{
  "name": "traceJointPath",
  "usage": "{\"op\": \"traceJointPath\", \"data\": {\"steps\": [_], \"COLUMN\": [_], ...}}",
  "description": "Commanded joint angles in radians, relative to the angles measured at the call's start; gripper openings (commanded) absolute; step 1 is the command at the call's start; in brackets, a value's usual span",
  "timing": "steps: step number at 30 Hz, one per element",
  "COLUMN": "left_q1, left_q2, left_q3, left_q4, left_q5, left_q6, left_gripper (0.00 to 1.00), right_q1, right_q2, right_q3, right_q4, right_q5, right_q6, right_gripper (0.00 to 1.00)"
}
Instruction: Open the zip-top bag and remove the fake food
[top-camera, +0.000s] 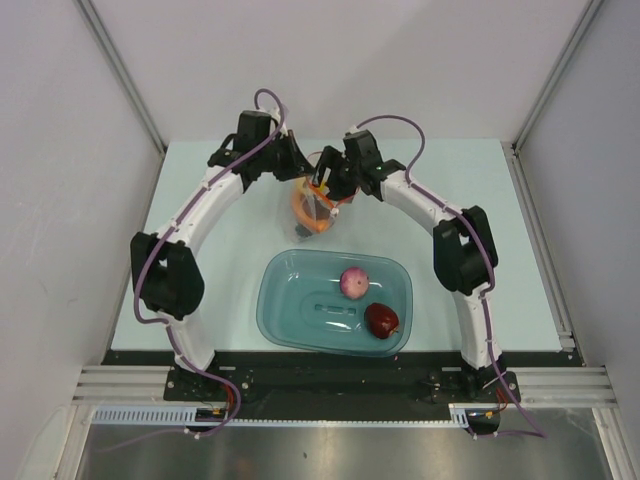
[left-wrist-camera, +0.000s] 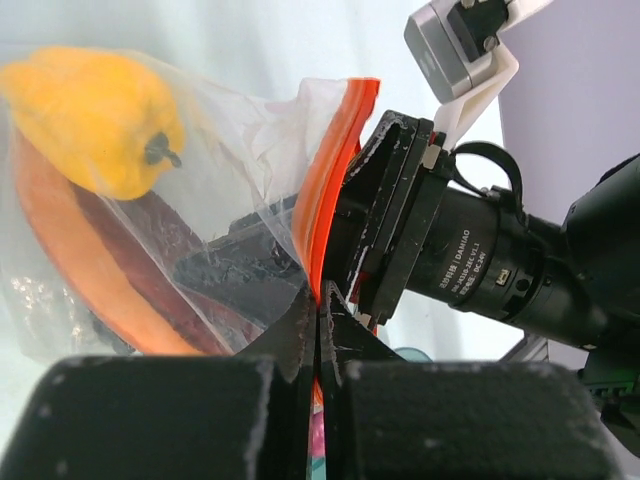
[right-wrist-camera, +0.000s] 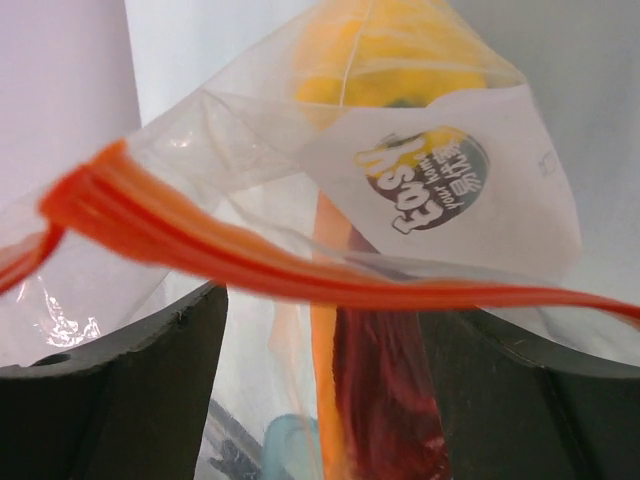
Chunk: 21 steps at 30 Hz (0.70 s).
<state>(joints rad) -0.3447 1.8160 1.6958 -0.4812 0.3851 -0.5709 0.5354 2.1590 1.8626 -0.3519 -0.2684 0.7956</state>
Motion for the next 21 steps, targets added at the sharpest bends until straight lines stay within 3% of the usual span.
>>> {"op": "traceJointPath", "data": {"steps": [1, 3, 12, 21], "left_q1": [-0.062, -0.066, -0.091, -0.099], "left_q2": [-0.029, -0.024, -0.02, -0.012], "left_q3": [0.036, 0.039, 0.038, 0.042], "left_q4": [0.03, 0.033, 0.041, 0.016], "left_q5": [0.1, 0.104, 0.121, 0.11], "left_q6": [-0.04, -0.044, -0.06, -0.034], "left_gripper": [0.0, 0.0, 0.0, 0.0], "right_q1": [-0.003, -0.009, -0.031, -0.044], "right_q2": [0.039, 0.053, 0.122, 0.177], "right_q3": [0.0, -0.003, 0.026, 0.026], "right_q4": [0.133, 0.139, 0.111, 0.26], "right_q5": [0.055, 0.058, 0.08, -0.074], "right_q6": [0.109, 0.16, 0.274, 0.3], "right_gripper": [0.83, 0.88, 0.89, 0.89]}}
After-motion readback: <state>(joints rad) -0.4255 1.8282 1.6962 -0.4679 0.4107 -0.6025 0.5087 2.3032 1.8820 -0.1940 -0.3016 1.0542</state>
